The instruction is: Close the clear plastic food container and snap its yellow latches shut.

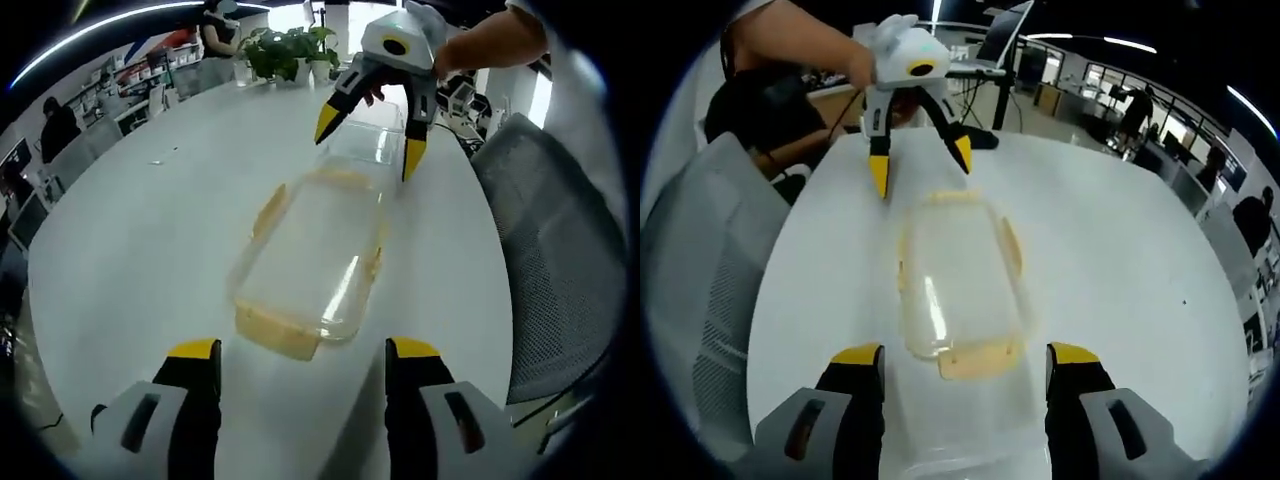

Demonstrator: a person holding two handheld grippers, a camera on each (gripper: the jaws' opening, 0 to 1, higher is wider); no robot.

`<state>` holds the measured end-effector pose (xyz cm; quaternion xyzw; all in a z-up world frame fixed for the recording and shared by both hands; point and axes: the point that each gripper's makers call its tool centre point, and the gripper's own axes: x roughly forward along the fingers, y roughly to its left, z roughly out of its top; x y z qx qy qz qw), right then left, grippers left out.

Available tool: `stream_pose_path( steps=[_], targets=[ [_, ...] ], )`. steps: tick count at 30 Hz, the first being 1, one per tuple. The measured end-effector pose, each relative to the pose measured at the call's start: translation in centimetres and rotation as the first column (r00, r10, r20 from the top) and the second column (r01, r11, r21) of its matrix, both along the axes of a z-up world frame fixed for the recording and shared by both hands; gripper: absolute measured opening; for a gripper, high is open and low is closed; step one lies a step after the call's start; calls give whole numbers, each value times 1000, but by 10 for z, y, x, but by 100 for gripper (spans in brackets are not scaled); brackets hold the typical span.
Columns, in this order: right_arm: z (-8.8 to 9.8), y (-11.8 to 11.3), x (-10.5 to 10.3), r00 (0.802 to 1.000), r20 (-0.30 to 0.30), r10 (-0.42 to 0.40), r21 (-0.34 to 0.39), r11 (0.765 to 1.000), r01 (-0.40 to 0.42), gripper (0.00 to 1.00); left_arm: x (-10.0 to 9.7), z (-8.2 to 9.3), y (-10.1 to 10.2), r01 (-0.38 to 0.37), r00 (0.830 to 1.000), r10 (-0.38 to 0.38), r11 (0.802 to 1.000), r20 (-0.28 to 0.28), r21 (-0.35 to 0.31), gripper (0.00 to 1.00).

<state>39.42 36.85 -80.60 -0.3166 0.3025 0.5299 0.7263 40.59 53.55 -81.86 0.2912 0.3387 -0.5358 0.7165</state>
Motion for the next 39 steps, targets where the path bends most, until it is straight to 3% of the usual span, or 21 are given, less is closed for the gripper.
stream_pose_path(
  steps=[10,21,24,32,39],
  targets=[
    [-12,1,1,999,-10,54,-54,997,-54,62,7,-7,4,63,997,-66,995,29,81,61],
    [-21,5,4,996,-32,83,-104,991,-86,58,14,-14,5,91,994,-97,988,44,123,57],
    [-24,4,6,993,-17,118,-152,981,-120,57,18,-12,2,117,990,-127,984,60,137,55],
    [-30,4,7,994,-69,81,-154,984,-91,55,21,-14,-2,177,983,-183,973,26,151,54],
    [-31,3,8,991,-84,103,-172,978,-117,54,21,-15,-5,232,972,-234,962,-4,145,54]
  ],
)
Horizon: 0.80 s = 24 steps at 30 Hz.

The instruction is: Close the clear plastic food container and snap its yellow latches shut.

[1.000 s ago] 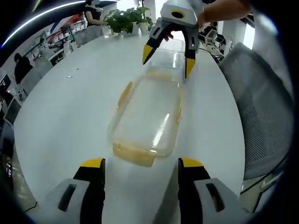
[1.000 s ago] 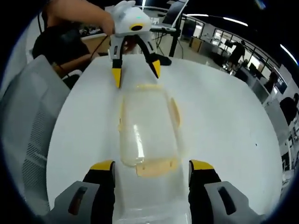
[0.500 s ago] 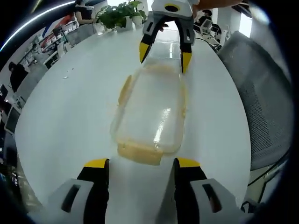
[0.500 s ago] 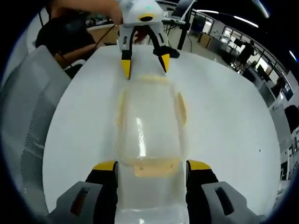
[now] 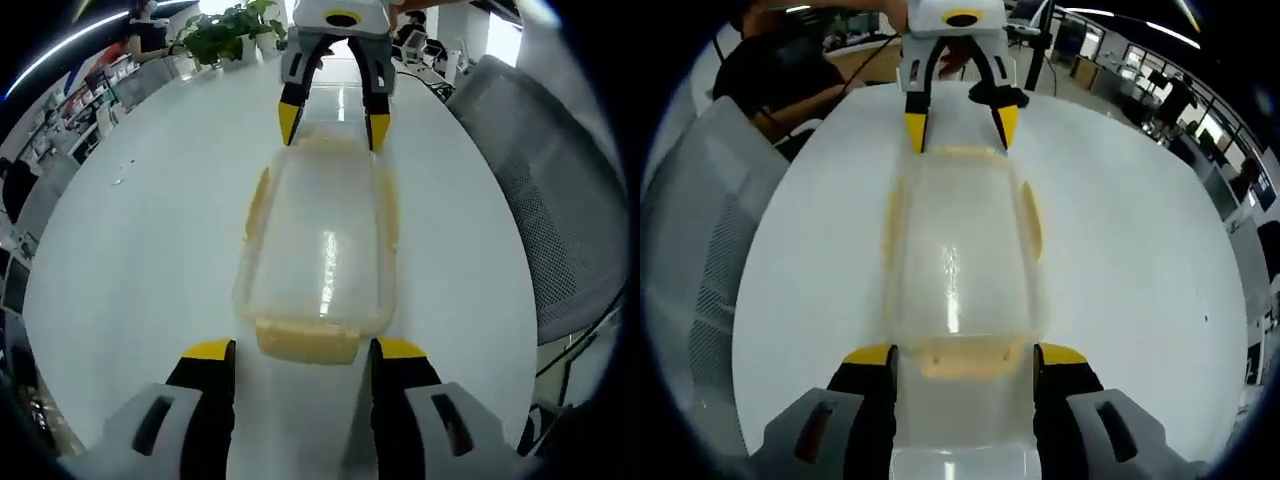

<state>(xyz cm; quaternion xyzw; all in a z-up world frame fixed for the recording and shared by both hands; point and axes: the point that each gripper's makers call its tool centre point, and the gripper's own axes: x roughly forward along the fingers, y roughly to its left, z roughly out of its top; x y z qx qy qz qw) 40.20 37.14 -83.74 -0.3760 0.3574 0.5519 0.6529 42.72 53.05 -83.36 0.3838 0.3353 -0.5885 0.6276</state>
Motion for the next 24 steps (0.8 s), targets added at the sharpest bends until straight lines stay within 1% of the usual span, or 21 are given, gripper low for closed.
stream_pose_path(
  steps=[3,7,8,9,10,11,12,13,14,17,20,24],
  targets=[
    [0,0,1,1000,-11,-5,1,1000,5,54,0,0,-1,14,1000,-14,1000,-5,1,55],
    [-1,-1,0,999,-36,-8,3,1000,8,53,0,0,-3,38,999,-38,999,-11,1,53],
    [-2,-1,0,999,-43,-6,4,1000,6,52,1,0,-2,38,999,-38,999,-2,3,51],
    [-2,-1,-1,998,-54,-11,3,1000,11,51,3,1,-3,60,998,-60,998,20,3,47],
    [-2,-1,-1,998,-60,-10,1,1000,10,51,1,1,-2,63,998,-64,998,12,10,43],
    [-3,0,-1,998,-64,-10,-2,1000,10,51,-2,-1,-1,55,998,-54,998,-18,12,41],
    [-3,0,-2,998,-68,-9,-4,1000,8,50,-3,-1,-1,51,998,-51,999,-29,11,39],
    [-3,0,-3,997,-81,-10,-8,1000,9,48,-1,-1,-1,58,998,-58,998,-20,5,39],
    [-3,0,-4,996,-87,-10,-7,1000,9,48,-2,-1,-1,53,998,-53,999,-25,6,39],
    [-3,-1,-4,996,-88,-8,-6,1000,8,48,-1,-2,-1,55,998,-55,998,-32,7,39],
    [-3,-3,-2,996,-89,-2,-11,1000,1,41,-3,-2,-2,65,997,-65,998,-29,6,39],
    [-3,-3,-2,996,-89,2,-19,1000,-3,40,-3,-1,-2,59,998,-59,998,-36,-7,39]
  ],
)
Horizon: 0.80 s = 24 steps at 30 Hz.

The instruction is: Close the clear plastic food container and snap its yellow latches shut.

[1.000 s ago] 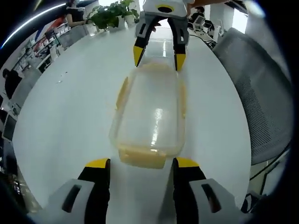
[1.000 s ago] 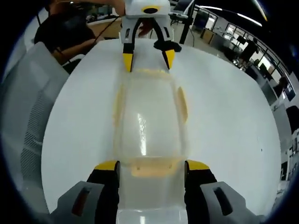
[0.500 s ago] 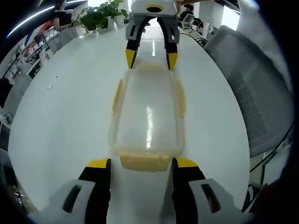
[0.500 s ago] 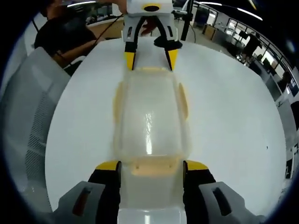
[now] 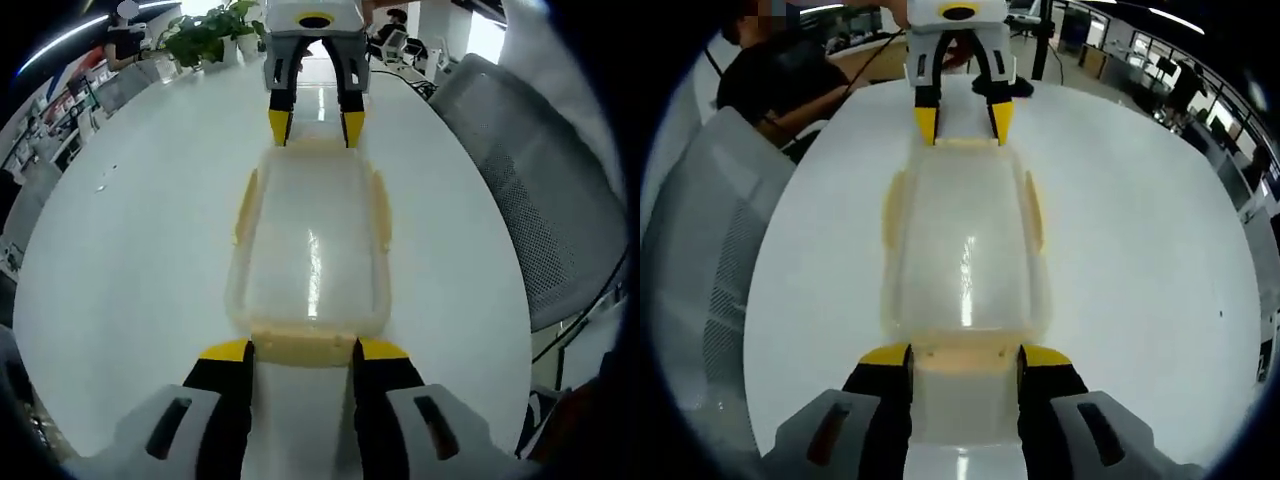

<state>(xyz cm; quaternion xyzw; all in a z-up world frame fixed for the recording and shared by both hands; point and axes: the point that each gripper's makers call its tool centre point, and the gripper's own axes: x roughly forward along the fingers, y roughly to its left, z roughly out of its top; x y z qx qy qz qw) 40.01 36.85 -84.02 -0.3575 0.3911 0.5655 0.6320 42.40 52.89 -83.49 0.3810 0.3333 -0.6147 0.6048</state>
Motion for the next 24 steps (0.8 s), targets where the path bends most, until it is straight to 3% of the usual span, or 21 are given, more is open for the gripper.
stream_pose_path(
  steps=[12,15,21,24],
  targets=[
    [-1,1,0,1000,-7,5,-63,998,-5,40,0,1,0,0,1000,0,1000,11,-12,39],
    [-1,0,0,1000,-7,5,-65,998,-5,40,-1,1,-2,26,999,-26,1000,19,9,39],
    [-1,0,1,1000,-10,12,-52,999,-13,40,1,-1,-4,51,999,-50,998,-19,42,39],
    [-1,0,1,1000,-14,14,-65,998,-14,40,-2,-1,-5,57,998,-56,993,-16,104,39]
  ],
)
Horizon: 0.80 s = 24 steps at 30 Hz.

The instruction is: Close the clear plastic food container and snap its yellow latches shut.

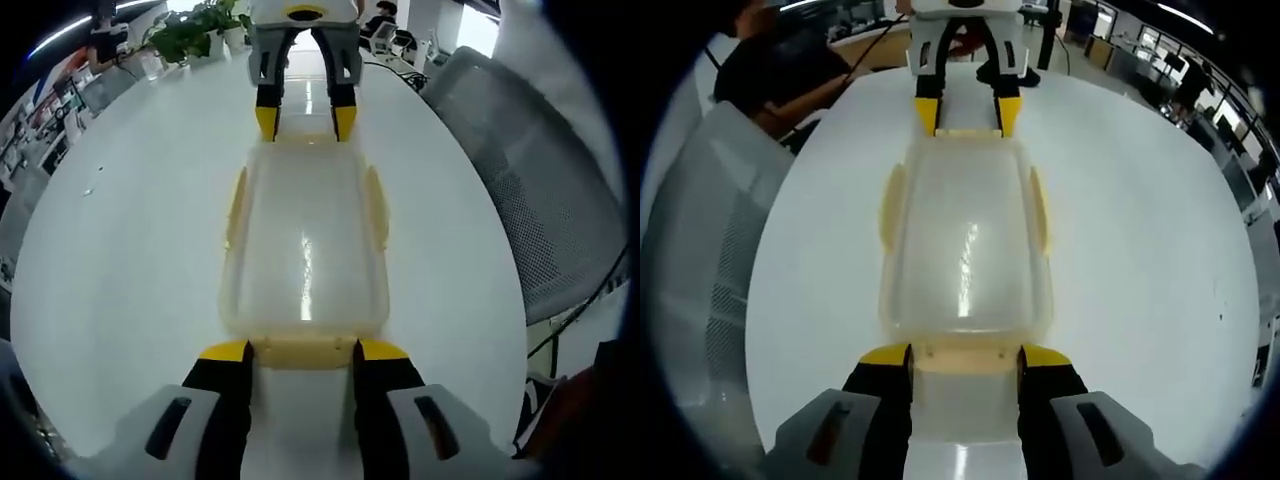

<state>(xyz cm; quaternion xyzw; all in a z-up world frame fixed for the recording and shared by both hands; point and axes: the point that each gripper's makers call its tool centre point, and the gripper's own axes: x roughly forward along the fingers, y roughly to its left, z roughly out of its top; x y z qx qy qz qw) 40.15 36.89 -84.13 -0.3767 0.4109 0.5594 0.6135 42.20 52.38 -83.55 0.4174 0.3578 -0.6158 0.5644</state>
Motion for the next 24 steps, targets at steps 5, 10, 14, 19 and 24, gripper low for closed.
stream_pose_path(
  steps=[5,10,14,19,24],
  targets=[
    [0,-1,0,1000,-3,-3,-6,1000,3,39,0,1,1,-8,1000,8,1000,-8,-10,39],
    [0,-1,0,1000,-5,-13,-6,1000,13,39,0,0,1,-17,1000,17,1000,-4,11,39],
    [0,-1,1,1000,-3,-22,2,1000,22,38,0,0,2,-25,1000,25,1000,-7,1,38],
    [0,0,0,1000,-2,-29,13,1000,29,38,-1,0,3,-33,999,33,999,-1,18,38],
    [0,0,1,1000,-1,-22,12,1000,22,39,-3,-1,5,-50,999,50,999,-3,1,39]
  ],
)
